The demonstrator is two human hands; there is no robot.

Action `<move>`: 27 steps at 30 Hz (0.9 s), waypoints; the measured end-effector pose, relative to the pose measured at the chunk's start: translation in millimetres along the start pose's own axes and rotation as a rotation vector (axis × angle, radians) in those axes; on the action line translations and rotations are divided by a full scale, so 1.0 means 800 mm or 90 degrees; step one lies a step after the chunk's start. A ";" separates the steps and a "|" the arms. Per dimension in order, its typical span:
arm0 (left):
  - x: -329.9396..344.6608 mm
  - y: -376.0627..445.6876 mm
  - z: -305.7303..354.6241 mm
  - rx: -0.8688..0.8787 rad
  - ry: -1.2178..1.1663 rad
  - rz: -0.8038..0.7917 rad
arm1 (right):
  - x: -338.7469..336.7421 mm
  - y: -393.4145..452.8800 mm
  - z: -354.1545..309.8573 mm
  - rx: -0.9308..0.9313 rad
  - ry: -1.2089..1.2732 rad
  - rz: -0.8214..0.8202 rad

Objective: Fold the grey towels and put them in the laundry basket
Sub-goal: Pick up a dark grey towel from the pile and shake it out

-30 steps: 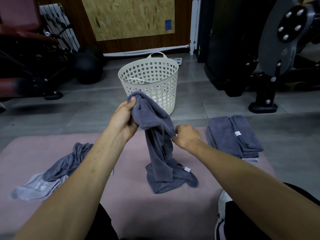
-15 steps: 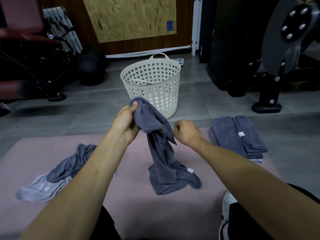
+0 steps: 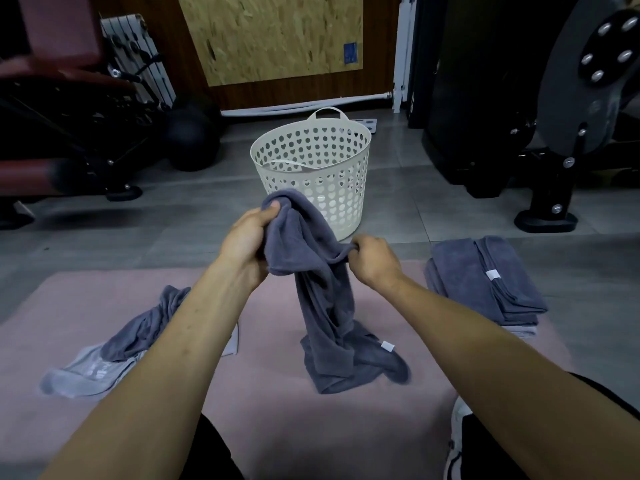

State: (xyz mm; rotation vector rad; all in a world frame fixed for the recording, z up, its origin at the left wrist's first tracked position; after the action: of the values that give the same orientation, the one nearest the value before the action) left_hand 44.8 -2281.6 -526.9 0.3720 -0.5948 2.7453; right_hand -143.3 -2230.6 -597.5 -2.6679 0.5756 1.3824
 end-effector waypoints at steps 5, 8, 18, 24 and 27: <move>-0.032 0.016 -0.013 0.007 0.135 0.210 | -0.025 0.003 -0.012 -0.030 0.200 0.100; -0.024 0.017 -0.015 0.001 0.101 0.198 | -0.047 -0.010 -0.033 -0.059 0.380 0.090; 0.024 0.022 -0.035 -0.073 -0.156 0.111 | -0.065 -0.052 -0.062 -0.158 0.344 -0.012; 0.043 0.006 -0.029 0.010 0.096 0.061 | -0.077 -0.039 -0.038 -0.036 0.423 0.053; 0.050 -0.012 -0.017 0.268 0.397 0.138 | -0.081 -0.036 -0.031 0.053 0.587 0.066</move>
State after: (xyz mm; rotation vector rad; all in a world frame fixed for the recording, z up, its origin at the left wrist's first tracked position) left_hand 8.7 -2257.8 -522.6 -0.4838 0.1130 2.9462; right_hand -147.7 -2191.3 -533.5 -3.1098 0.7957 0.0334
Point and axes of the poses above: each hand's wrist, its own y-axis towards the middle knuckle, its own x-axis out of the palm, z = x × y, the point moved 5 cm from there along y, towards the middle knuckle, and after that the axes turned 7 degrees about -x, right-handed, at the moved point
